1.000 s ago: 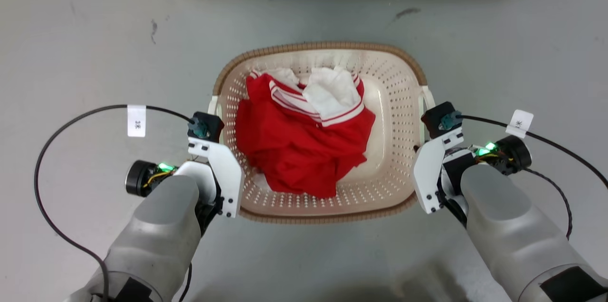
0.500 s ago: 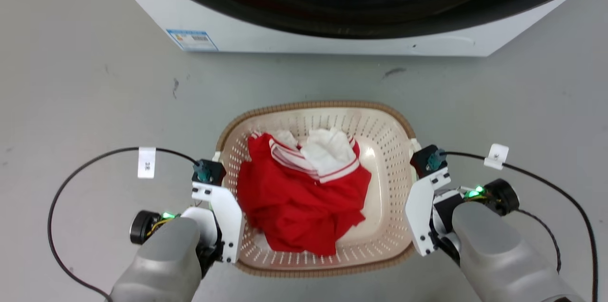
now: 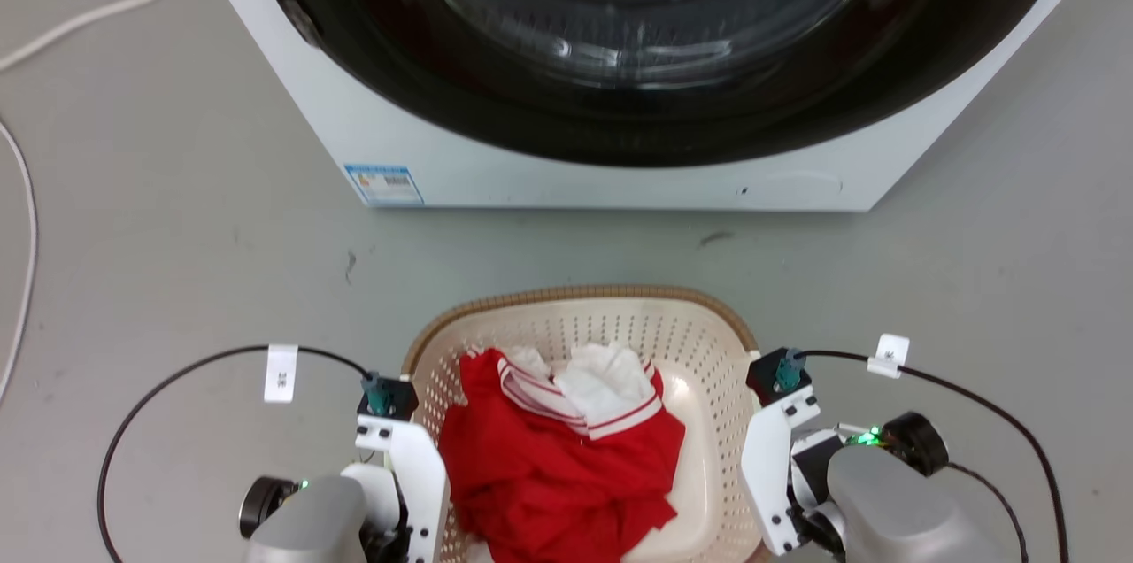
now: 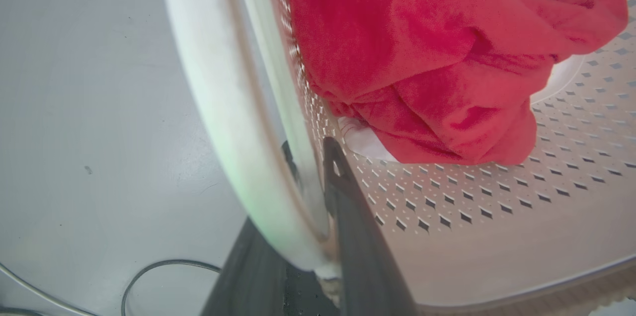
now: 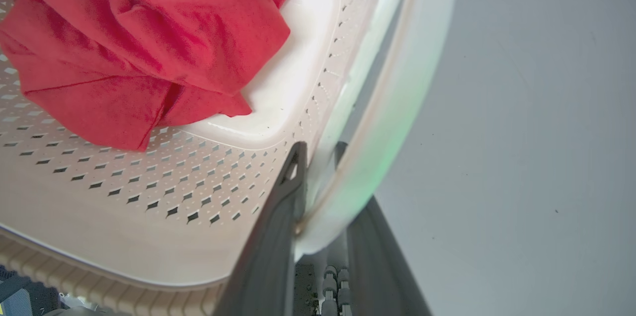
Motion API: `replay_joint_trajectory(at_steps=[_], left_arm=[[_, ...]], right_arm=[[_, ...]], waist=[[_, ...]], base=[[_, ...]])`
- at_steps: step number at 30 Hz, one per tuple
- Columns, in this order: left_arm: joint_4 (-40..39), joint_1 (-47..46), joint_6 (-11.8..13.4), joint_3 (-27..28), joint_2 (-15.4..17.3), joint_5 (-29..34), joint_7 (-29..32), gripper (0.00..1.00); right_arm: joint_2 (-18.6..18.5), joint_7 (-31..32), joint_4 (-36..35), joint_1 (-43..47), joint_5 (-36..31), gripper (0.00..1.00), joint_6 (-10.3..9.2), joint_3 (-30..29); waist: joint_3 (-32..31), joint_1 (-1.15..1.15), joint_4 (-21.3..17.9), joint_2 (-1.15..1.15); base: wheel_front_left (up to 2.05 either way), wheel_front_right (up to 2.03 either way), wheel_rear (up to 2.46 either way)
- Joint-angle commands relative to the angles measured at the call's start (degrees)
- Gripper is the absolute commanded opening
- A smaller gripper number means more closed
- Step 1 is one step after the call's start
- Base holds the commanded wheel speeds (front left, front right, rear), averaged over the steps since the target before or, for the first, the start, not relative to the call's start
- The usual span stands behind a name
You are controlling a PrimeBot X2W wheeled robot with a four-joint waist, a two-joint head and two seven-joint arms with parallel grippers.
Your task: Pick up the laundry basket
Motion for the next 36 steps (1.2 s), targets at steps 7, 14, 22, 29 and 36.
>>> replay_joint_trajectory(at_steps=[7, 14, 22, 29, 36], left_arm=[[-1.1, 4.0, -0.2, -1.6, 0.1, -2.6, 2.4, 0.0], [-1.3, 6.6, -0.2, -2.8, 0.5, -4.6, 4.0, 0.0], [-1.2, 8.6, -0.2, -4.0, 0.5, -6.1, 3.5, 0.0], [-1.0, 9.5, -0.2, -4.8, 0.5, -7.2, 3.2, 0.0], [-0.9, 9.8, -0.2, -5.7, 0.4, -8.1, 3.2, 0.0]], right_arm=[[0.3, 2.5, -0.7, 3.8, 4.2, 0.0, 0.08, 4.6], [0.3, 3.9, -0.6, 6.1, 7.5, 0.0, 0.08, 7.8], [0.3, 3.9, -0.5, 7.8, 10.6, 0.0, 0.08, 10.9], [0.3, 3.7, 0.1, 8.4, 12.6, 0.0, 0.08, 12.8], [0.3, 3.5, 0.9, 9.0, 14.3, 0.0, 0.08, 14.1]], waist=[[-7.3, 0.01, -0.4, 0.0], [-11.5, 0.01, -0.3, 0.0], [-15.1, 0.01, -0.5, 0.0], [-16.6, 0.01, -0.9, 0.0], [-17.5, 0.01, -1.0, 0.0]], base=[[0.0, 0.0, 0.0], [0.0, 0.0, 0.0], [0.0, 0.0, 0.0], [0.0, 0.0, 0.0], [0.0, 0.0, 0.0]])
